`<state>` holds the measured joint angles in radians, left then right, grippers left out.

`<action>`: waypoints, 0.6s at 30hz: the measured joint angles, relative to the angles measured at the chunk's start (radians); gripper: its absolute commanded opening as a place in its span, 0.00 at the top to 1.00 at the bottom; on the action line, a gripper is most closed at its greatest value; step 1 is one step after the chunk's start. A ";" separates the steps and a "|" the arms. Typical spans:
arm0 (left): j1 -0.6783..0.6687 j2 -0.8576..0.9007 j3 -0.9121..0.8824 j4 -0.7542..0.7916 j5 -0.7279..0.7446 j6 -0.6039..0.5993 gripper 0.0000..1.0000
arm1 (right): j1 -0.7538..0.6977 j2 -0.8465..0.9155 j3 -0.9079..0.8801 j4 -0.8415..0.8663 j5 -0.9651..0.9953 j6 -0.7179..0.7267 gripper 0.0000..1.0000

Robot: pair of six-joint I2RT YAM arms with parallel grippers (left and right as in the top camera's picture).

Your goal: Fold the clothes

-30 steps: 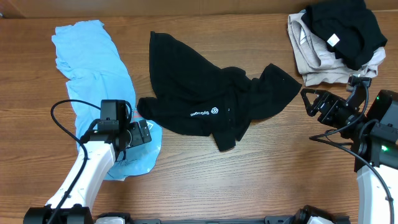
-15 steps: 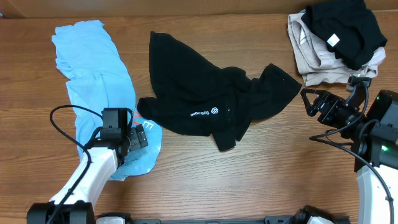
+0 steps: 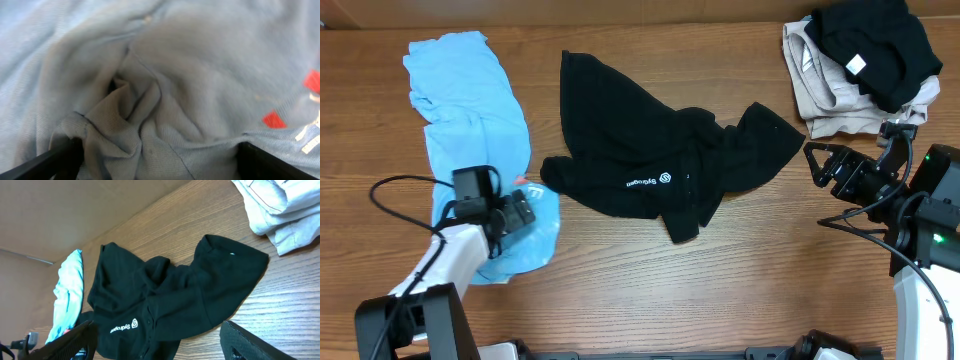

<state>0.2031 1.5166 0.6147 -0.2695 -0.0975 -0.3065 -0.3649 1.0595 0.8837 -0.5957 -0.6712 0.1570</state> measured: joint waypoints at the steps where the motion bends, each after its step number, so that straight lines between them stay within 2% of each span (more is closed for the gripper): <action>1: 0.023 0.005 0.003 0.005 0.004 0.003 0.00 | 0.000 0.000 0.000 0.000 0.000 0.000 0.18; 6: 0.109 0.011 0.004 0.026 0.019 0.026 0.00 | 0.000 0.000 0.000 0.002 0.003 0.000 0.18; 18: 0.412 0.033 -0.008 0.158 0.033 0.030 0.00 | 0.000 0.000 0.000 0.002 0.018 0.000 0.18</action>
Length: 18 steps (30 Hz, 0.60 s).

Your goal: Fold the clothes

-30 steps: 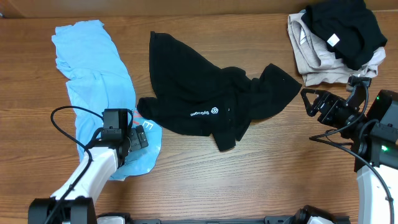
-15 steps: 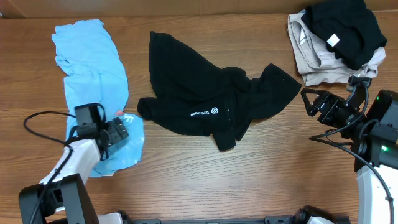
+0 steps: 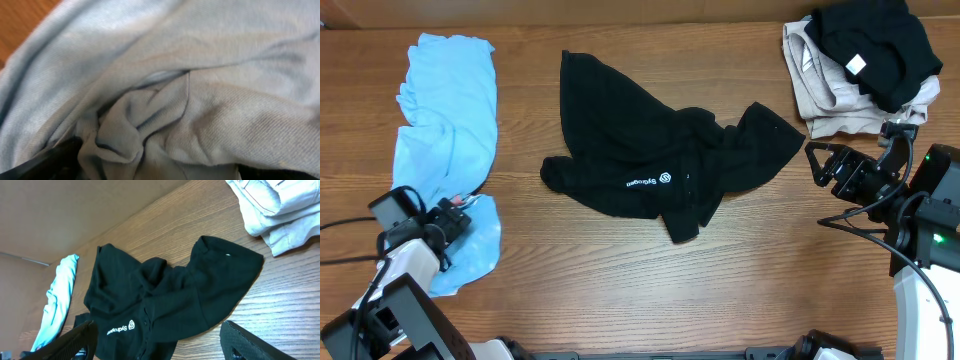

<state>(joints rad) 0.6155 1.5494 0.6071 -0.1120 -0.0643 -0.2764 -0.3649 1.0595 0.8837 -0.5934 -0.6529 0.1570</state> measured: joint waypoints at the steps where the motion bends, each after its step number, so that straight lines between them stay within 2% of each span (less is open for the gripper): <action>1: 0.013 0.002 -0.003 0.017 0.000 0.000 0.00 | 0.000 0.000 0.000 0.000 0.001 0.000 0.18; 6: 0.047 0.011 -0.010 0.064 0.001 0.000 0.00 | 0.000 0.000 0.000 0.000 0.003 0.000 0.18; 11: 0.049 0.027 0.024 0.030 0.000 0.013 0.00 | 0.000 0.000 0.000 0.001 0.003 0.000 0.18; 16: 0.057 0.058 0.149 -0.135 0.013 0.018 0.00 | 0.000 0.000 0.000 0.002 0.005 0.000 0.18; 18: 0.057 0.060 0.254 -0.244 0.036 0.030 0.00 | 0.000 0.000 0.000 0.003 0.006 0.000 0.18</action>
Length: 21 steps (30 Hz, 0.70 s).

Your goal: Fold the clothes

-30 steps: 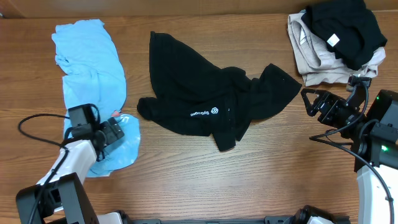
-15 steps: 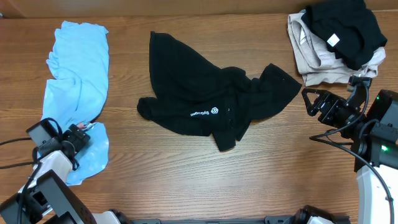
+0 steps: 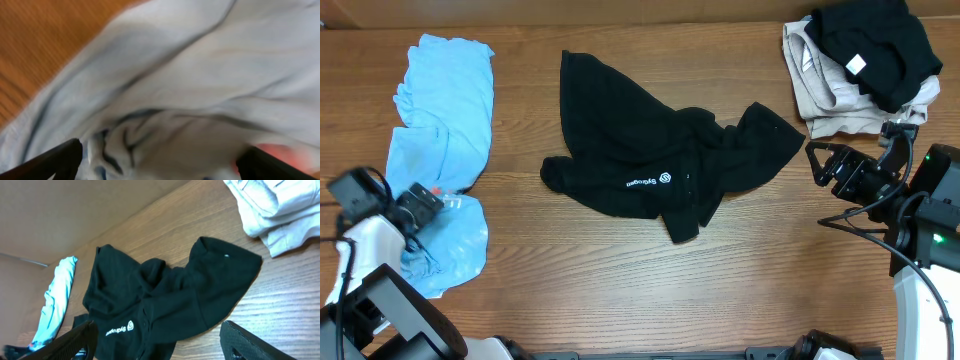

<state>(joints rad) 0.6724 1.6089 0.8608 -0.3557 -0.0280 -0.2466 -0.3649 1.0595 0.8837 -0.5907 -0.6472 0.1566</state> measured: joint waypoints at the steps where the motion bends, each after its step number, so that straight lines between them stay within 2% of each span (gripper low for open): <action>1: 0.002 0.002 0.072 -0.067 0.021 0.012 0.00 | 0.000 0.000 0.000 0.003 0.000 0.000 0.18; 4: 0.003 0.004 0.265 -0.238 0.109 0.038 0.00 | 0.000 0.000 0.000 0.014 0.001 0.000 0.18; 9: -0.039 0.003 0.422 -0.341 0.232 0.085 0.00 | 0.000 0.000 0.000 0.030 -0.008 0.000 0.18; 14: -0.181 0.003 0.454 -0.346 0.314 0.144 0.00 | 0.000 0.000 0.000 0.032 -0.032 0.000 0.18; 21: -0.438 0.003 0.455 -0.208 0.340 0.248 0.00 | 0.000 0.000 0.000 0.032 -0.037 0.000 0.18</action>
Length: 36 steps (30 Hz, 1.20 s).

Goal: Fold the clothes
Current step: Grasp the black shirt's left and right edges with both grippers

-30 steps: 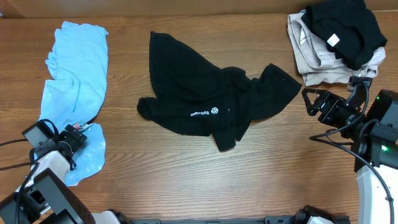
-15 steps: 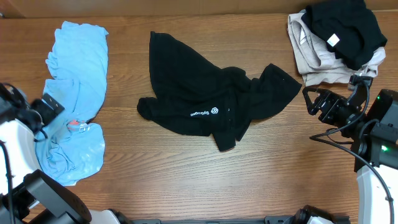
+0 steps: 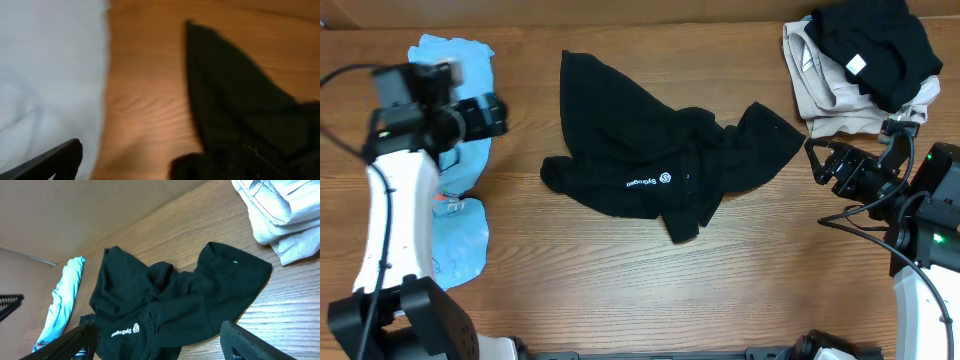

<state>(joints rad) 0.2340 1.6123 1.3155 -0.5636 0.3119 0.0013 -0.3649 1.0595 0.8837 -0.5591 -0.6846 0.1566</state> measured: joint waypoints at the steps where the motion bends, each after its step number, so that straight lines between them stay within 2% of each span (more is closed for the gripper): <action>1: -0.031 0.000 0.000 0.021 0.001 0.008 0.00 | 0.000 0.000 0.000 0.000 0.000 0.000 0.18; 7: -0.183 0.000 0.000 0.113 0.011 0.040 0.01 | 0.000 0.000 0.000 -0.007 0.000 0.000 0.18; 14: -0.219 0.000 0.000 0.134 0.011 0.055 0.00 | 0.018 0.002 0.000 -0.009 0.004 0.000 0.20; 18: -0.223 0.030 0.001 0.120 0.011 0.055 0.00 | 0.125 0.045 0.001 -0.008 0.037 0.000 0.20; 23: -0.228 0.111 0.002 0.096 0.011 0.055 0.00 | 0.308 0.180 0.001 0.007 0.152 0.008 0.20; 29: -0.235 0.166 0.002 0.092 0.011 0.055 0.00 | 0.436 0.341 0.001 0.089 0.258 0.040 0.21; 33: -0.244 0.182 0.002 0.092 0.011 0.055 0.00 | 0.493 0.460 0.001 0.131 0.301 0.064 0.31; 36: -0.244 0.188 0.002 0.093 0.010 0.055 0.00 | 0.524 0.526 0.001 0.140 0.324 0.085 0.34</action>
<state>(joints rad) -0.0101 1.8004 1.3170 -0.4709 0.3218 0.0563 0.1589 1.5856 0.8845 -0.4187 -0.3603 0.2413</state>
